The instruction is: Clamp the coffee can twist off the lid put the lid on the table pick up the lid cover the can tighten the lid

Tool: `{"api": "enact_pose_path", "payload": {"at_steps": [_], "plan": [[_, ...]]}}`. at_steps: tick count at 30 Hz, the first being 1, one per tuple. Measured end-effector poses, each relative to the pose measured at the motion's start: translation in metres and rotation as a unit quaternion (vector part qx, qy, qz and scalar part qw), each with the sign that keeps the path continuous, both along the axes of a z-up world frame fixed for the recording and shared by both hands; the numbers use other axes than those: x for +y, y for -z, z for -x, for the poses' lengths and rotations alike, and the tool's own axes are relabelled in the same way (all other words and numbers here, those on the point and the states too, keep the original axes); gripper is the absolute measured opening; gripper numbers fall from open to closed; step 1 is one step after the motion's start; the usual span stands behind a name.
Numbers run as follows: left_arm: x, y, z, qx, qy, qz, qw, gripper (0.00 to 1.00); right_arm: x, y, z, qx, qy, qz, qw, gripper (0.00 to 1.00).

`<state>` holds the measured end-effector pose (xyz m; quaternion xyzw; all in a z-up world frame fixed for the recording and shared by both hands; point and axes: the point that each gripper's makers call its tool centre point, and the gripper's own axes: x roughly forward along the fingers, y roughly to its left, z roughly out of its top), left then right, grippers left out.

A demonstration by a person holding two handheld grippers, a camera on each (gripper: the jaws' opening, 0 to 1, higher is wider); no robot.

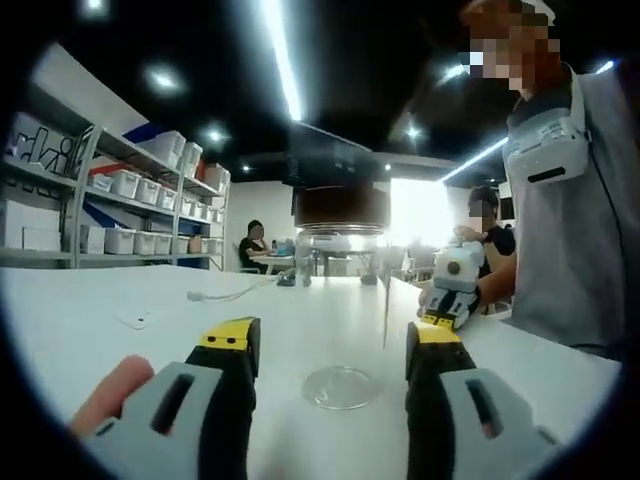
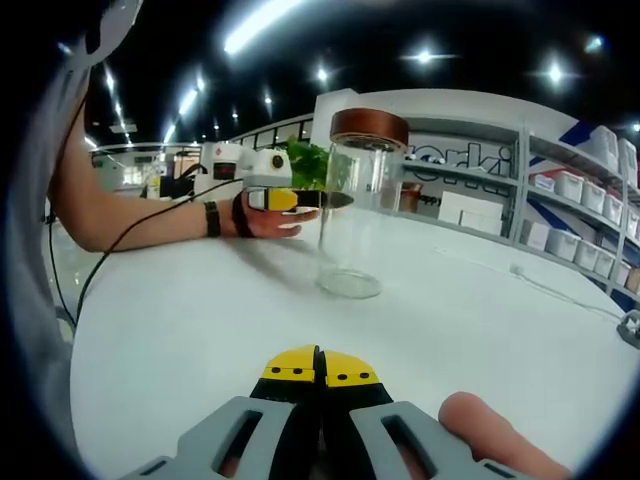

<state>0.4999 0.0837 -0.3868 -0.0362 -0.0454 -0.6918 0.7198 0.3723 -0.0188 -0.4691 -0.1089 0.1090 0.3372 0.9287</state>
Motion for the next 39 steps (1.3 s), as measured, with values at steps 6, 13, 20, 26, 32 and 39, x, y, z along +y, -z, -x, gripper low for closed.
{"api": "enact_pose_path", "payload": {"at_steps": [6, 13, 20, 26, 32, 39], "plan": [[-0.001, 0.001, -0.007, -0.002, -0.015, -0.003, 0.9999, 0.65, -0.001, 0.001, 0.000, 0.000, 0.001, 0.000, 1.0000, 0.00], [-0.005, 0.003, -0.009, -0.006, -0.026, -0.010, 0.9996, 0.67, -0.001, 0.001, -0.001, -0.002, 0.001, 0.002, 1.0000, 0.00], [-0.007, -0.001, -0.005, -0.010, -0.026, 0.000, 0.9996, 0.70, -0.001, 0.000, 0.000, -0.002, 0.001, 0.002, 1.0000, 0.00], [-0.009, -0.002, -0.008, -0.009, -0.035, 0.005, 0.9993, 0.70, -0.001, 0.000, 0.000, -0.002, 0.002, 0.002, 1.0000, 0.00], [-0.011, -0.005, -0.010, -0.004, -0.040, 0.012, 0.9991, 0.70, 0.000, 0.000, 0.000, -0.002, 0.002, 0.002, 1.0000, 0.00], [-0.026, -0.001, -0.006, -0.019, -0.039, 0.001, 0.9991, 0.71, 0.000, 0.000, -0.001, -0.002, 0.003, 0.002, 1.0000, 0.00]]}}
